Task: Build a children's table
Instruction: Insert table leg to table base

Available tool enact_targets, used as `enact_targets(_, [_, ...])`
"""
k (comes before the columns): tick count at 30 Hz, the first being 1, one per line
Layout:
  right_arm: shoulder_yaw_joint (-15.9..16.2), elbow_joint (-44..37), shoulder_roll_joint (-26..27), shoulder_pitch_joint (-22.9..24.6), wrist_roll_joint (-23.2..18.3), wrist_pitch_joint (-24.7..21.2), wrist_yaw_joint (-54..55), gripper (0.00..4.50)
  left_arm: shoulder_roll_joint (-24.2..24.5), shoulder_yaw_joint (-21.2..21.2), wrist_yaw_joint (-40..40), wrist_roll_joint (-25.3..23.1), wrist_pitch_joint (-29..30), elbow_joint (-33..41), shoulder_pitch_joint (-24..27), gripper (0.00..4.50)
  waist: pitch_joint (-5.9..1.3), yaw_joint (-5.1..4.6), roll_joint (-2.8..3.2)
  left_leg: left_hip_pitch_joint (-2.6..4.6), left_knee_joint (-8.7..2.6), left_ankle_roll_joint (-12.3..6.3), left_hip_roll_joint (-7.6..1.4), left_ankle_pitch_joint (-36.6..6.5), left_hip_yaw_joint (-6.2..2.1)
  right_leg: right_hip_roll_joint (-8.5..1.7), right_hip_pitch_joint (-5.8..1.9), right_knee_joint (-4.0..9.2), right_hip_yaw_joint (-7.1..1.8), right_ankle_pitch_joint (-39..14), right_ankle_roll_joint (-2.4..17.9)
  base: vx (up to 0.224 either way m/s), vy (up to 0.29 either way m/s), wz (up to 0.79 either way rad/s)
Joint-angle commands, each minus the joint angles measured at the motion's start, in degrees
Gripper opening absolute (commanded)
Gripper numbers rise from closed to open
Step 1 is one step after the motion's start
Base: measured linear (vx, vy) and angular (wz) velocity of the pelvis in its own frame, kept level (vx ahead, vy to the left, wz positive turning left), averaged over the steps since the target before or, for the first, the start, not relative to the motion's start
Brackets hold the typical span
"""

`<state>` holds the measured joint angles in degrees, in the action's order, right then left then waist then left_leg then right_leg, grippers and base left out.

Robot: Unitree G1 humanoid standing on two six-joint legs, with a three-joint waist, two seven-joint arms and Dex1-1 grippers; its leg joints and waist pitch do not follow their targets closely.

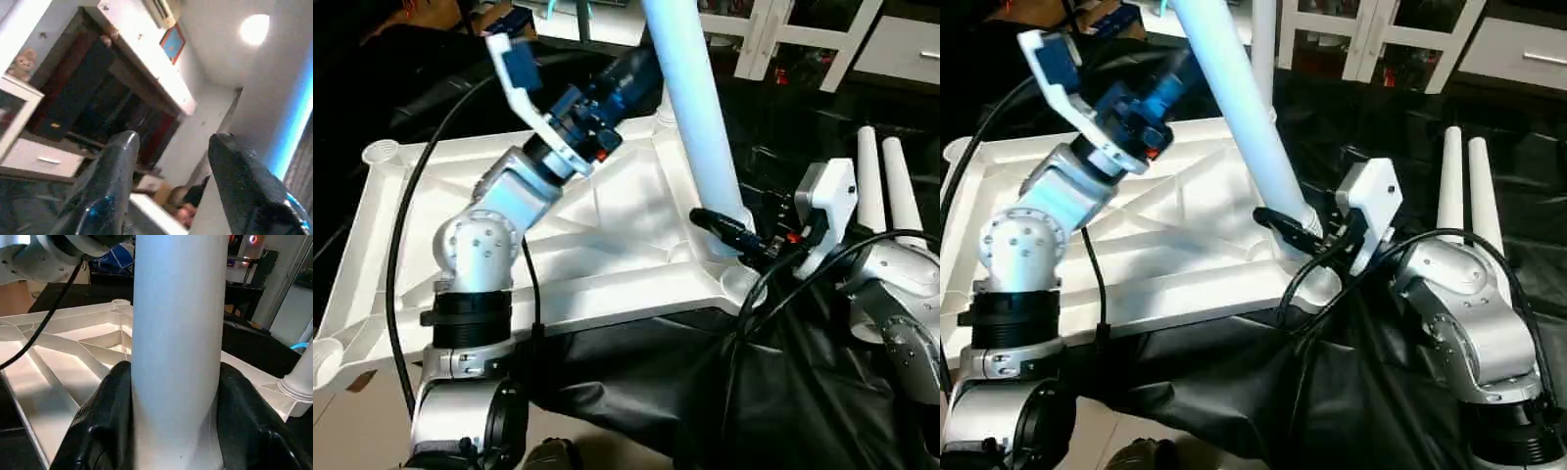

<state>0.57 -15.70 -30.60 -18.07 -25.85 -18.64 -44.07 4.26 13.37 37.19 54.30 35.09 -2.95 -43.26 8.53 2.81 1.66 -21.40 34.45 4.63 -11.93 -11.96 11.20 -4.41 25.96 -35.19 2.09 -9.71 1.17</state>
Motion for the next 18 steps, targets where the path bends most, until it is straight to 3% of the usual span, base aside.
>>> enact_targets(1, [0.4, -1.1, -0.5, -0.1, 0.7, -1.0, 0.0, 1.92, 0.2, 0.5, -0.1, 3.0, 1.5, 2.9, -1.1, 2.92, -5.14, 0.27, -0.64, 0.26, -2.74, -10.28, -0.22, 0.9, -0.11, -1.71, -4.93, 2.56, -1.84, 2.1, 17.7, 0.000, 0.000, 0.00])
enact_targets(4, [-0.5, -1.2, 0.5, -0.7, 0.1, -1.4, 1.4, 1.92, 0.8, 1.5, 0.2, 6.7, 4.8, 4.4, -0.6, 3.15, -5.31, 0.49, -0.64, 0.32, -2.60, -9.87, -0.13, 1.5, -0.07, -1.64, -4.89, 2.33, -1.90, 2.8, 17.7, 0.000, 0.000, 0.00])
enact_targets(11, [-2.2, -1.0, 1.0, -2.3, -1.1, -1.7, 2.6, 1.92, 2.2, -0.1, 1.0, 3.9, 4.6, 4.8, 1.5, 3.76, -5.47, 0.53, -0.76, 0.28, -2.45, -10.34, -0.01, 3.5, -0.13, -1.54, -5.02, 2.03, -1.92, 4.8, 17.0, 0.000, 0.000, 0.00])
enact_targets(15, [-0.1, -1.6, -1.0, -0.9, 0.2, -2.0, -0.1, 1.92, 2.8, -0.8, 1.2, 4.1, 4.6, 5.7, 1.5, 4.19, -5.69, 0.66, -0.86, 0.22, -2.27, -10.94, 0.03, 4.6, -0.15, -1.53, -5.13, 1.82, -1.90, 6.7, 17.3, 0.000, 0.000, 0.00])
enact_targets(18, [2.7, -1.9, -3.4, 0.6, 3.0, -2.1, -1.7, 1.92, 3.1, -1.6, 1.0, 0.1, 1.3, 4.8, 0.7, 4.32, -5.67, 0.77, -0.88, 0.22, -2.27, -10.85, -0.03, 3.9, -0.15, -1.62, -5.20, 1.99, -1.91, 5.2, 16.8, 0.000, 0.000, 0.00])
